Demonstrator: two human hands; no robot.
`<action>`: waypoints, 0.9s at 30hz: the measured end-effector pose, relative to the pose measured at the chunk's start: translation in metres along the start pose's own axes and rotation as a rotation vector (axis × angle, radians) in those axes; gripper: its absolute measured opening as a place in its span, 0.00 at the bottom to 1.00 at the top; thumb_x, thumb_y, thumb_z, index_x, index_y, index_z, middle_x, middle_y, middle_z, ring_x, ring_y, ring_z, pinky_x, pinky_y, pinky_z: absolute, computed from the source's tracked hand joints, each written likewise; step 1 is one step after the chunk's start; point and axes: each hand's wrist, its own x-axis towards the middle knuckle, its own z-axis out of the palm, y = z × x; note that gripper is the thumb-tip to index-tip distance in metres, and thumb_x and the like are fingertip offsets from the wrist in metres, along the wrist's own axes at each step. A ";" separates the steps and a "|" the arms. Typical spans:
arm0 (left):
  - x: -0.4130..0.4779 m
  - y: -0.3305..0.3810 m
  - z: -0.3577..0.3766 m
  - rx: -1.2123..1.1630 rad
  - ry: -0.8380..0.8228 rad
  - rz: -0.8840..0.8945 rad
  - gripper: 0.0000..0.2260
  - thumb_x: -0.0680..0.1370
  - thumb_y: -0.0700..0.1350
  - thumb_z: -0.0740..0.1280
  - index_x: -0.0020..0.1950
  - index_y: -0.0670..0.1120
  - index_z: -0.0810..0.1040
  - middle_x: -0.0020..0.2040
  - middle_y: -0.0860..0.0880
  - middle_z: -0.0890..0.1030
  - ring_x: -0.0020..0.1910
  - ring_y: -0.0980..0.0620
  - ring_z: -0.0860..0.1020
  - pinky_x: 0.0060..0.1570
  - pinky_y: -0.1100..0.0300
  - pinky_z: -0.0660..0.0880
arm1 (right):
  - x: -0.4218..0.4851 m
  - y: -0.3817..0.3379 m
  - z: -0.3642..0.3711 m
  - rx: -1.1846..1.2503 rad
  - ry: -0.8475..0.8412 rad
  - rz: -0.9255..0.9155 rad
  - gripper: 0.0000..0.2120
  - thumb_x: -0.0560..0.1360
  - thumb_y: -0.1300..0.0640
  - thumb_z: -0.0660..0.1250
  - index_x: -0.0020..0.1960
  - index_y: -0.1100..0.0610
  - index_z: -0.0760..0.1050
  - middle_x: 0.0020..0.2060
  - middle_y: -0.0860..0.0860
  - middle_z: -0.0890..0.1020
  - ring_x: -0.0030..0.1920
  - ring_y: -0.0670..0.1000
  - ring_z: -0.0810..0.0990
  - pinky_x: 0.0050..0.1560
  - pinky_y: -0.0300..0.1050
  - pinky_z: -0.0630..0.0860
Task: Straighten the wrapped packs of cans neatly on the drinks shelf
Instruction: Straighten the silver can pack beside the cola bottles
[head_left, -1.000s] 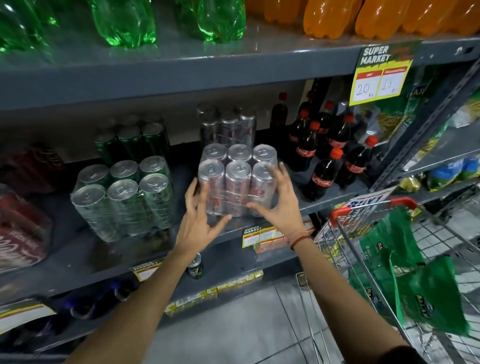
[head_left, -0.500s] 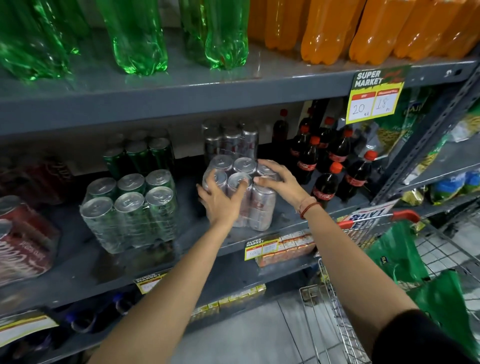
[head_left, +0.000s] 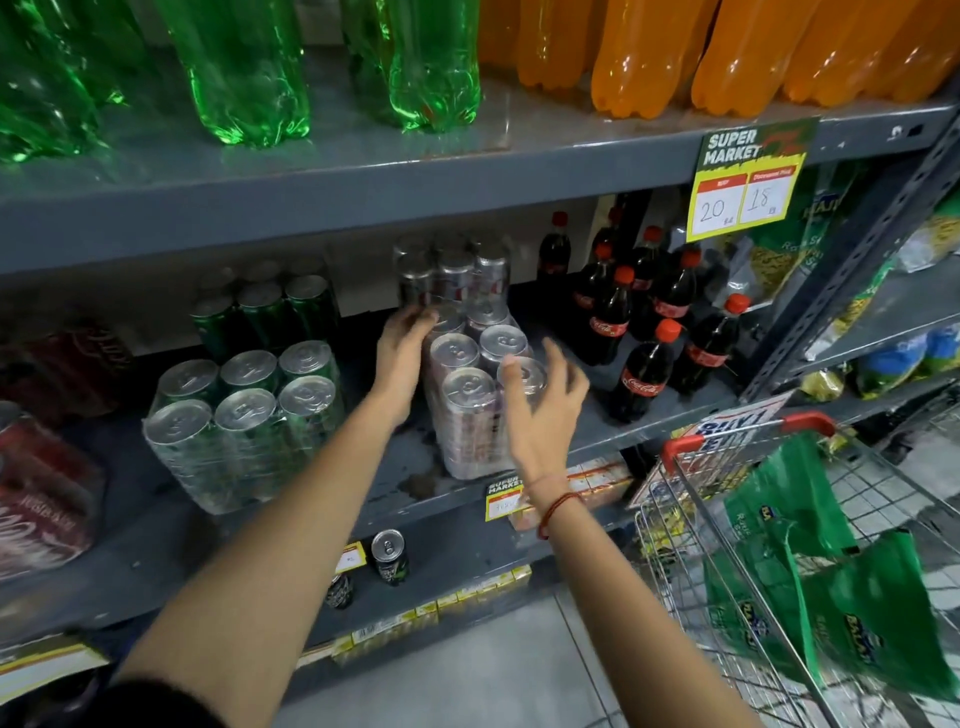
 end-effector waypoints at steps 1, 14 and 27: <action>-0.016 -0.006 0.002 -0.010 0.135 0.077 0.15 0.75 0.50 0.66 0.61 0.51 0.74 0.59 0.50 0.77 0.59 0.52 0.75 0.61 0.55 0.69 | 0.014 -0.002 -0.005 0.053 -0.014 -0.006 0.28 0.72 0.37 0.62 0.68 0.48 0.68 0.68 0.54 0.64 0.68 0.55 0.66 0.69 0.49 0.64; -0.110 -0.059 0.087 0.536 0.304 0.178 0.50 0.60 0.61 0.76 0.70 0.60 0.45 0.76 0.38 0.45 0.74 0.31 0.47 0.69 0.33 0.55 | 0.123 -0.029 0.013 -0.284 -0.838 -0.112 0.21 0.73 0.53 0.71 0.64 0.55 0.75 0.66 0.51 0.75 0.64 0.43 0.70 0.55 0.19 0.60; 0.007 -0.013 -0.028 0.752 -0.417 0.188 0.51 0.54 0.53 0.79 0.72 0.57 0.56 0.71 0.47 0.65 0.69 0.49 0.67 0.71 0.54 0.63 | 0.092 0.006 -0.023 -0.352 -0.307 -0.060 0.31 0.67 0.38 0.71 0.65 0.52 0.75 0.59 0.56 0.66 0.64 0.57 0.66 0.66 0.41 0.61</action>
